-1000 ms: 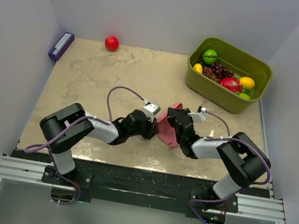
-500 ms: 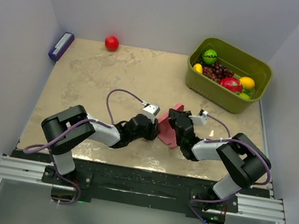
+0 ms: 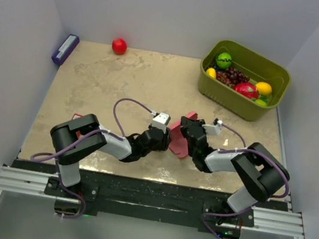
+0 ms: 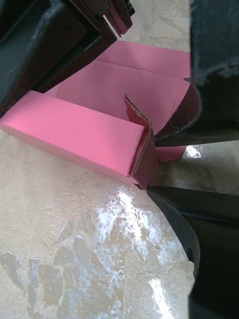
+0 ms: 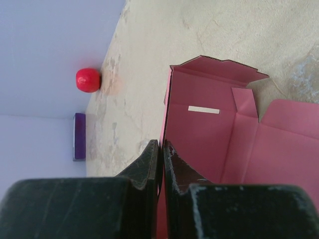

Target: Fold the paper box

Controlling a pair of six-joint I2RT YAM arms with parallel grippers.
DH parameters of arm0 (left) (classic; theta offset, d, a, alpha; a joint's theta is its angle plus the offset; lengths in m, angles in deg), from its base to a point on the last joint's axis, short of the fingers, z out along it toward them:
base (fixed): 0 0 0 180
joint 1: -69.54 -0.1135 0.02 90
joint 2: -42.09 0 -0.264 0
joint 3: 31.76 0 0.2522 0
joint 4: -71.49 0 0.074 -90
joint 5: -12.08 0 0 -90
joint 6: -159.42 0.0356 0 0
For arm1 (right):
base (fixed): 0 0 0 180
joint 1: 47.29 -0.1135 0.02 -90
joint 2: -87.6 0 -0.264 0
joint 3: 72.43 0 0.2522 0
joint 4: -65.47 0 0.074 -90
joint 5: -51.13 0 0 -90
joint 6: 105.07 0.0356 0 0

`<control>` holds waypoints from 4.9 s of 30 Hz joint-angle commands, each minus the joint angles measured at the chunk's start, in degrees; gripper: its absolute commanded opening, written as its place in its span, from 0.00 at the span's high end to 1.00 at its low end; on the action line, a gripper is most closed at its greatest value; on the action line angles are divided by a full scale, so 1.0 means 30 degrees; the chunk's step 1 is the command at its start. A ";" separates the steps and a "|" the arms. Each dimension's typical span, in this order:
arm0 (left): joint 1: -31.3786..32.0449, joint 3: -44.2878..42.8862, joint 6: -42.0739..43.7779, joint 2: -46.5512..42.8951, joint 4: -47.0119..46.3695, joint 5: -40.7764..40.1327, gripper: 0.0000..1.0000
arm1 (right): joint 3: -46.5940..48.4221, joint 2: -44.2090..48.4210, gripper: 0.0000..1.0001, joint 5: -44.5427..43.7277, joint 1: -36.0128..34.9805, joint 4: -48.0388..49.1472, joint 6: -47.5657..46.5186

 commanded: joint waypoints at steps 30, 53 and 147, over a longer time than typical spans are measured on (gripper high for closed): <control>0.0065 -0.2136 0.6161 0.1223 -0.6304 -0.7299 0.71 | -0.0615 -0.1170 1.00 0.1176 -0.1324 -0.5435 0.0547; -0.0460 -0.0879 0.6692 -0.1586 -0.1454 -0.4347 1.00 | -0.0819 0.4618 0.44 0.2668 -0.1412 -0.8012 -0.2615; -0.4036 -0.1139 0.0685 -0.6424 1.1593 -0.2173 1.00 | 0.5039 0.7677 1.00 -0.6119 -0.9292 -2.1696 -0.9004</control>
